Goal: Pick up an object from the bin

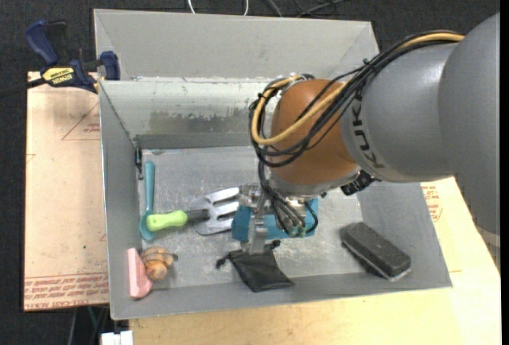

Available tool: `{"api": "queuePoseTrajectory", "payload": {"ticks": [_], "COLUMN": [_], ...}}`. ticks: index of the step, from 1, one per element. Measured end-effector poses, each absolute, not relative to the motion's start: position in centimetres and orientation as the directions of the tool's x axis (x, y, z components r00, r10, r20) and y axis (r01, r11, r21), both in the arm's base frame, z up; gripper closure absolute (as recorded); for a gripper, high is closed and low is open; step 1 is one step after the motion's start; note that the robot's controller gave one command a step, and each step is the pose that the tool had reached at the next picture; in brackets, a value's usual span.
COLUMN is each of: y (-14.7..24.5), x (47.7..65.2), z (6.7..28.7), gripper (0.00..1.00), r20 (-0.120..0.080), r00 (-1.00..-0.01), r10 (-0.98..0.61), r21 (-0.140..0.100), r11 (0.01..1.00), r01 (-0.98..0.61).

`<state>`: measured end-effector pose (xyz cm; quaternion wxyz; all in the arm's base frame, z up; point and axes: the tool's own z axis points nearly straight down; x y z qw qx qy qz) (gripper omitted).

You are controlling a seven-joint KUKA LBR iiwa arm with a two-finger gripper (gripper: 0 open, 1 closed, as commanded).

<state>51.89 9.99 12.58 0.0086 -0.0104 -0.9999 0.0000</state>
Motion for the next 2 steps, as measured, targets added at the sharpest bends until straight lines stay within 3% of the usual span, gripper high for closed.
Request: {"api": "queuePoseTrajectory", "payload": {"ticks": [1,2], "y": [8.2,8.6], "x": [52.1,51.6], "z": [17.3,22.7], "gripper": [1.00,1.00], "r20": [0.013,0.023], "r00": [-1.000,-0.999], "r10": [0.001,0.036], "r21": [0.001,0.000], "r11": [1.000,0.999], "r01": [0.001,0.036]}}
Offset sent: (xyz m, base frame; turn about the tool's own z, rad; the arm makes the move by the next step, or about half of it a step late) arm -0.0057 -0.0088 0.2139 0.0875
